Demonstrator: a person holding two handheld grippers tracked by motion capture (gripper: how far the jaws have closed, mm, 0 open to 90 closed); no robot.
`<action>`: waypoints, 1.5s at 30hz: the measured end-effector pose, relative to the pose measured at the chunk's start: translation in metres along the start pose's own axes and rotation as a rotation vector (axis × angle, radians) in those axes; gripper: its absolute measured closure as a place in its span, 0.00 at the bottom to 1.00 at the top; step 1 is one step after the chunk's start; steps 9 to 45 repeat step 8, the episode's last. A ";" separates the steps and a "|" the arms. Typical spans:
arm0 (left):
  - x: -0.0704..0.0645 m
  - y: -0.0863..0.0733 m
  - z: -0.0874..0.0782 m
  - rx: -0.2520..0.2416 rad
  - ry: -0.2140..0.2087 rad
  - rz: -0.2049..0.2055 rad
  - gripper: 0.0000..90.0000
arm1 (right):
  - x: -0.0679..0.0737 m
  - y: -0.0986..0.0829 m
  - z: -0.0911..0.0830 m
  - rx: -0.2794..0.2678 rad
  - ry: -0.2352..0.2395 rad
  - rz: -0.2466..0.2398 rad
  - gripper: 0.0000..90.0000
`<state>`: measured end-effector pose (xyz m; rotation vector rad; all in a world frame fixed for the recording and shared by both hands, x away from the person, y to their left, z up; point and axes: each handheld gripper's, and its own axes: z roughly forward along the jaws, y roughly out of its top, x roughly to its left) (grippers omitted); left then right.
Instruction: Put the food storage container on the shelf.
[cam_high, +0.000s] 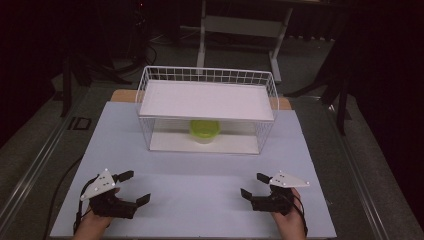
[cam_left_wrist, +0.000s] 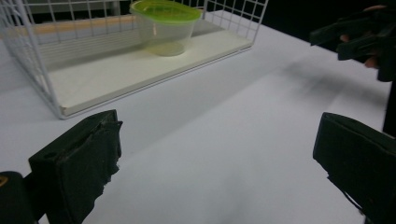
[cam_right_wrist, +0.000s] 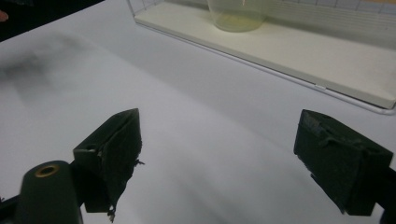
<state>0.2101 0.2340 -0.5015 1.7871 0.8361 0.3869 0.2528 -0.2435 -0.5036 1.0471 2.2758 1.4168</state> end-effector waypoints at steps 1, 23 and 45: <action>0.000 0.000 0.000 0.001 0.002 -0.001 0.02 | 0.000 0.000 0.001 0.001 0.001 -0.002 0.17; 0.000 0.000 0.001 -0.003 -0.008 -0.012 0.02 | 0.001 0.000 0.003 0.004 0.004 -0.004 0.17; 0.000 0.000 0.001 -0.003 -0.008 -0.012 0.02 | 0.001 0.000 0.003 0.004 0.004 -0.004 0.17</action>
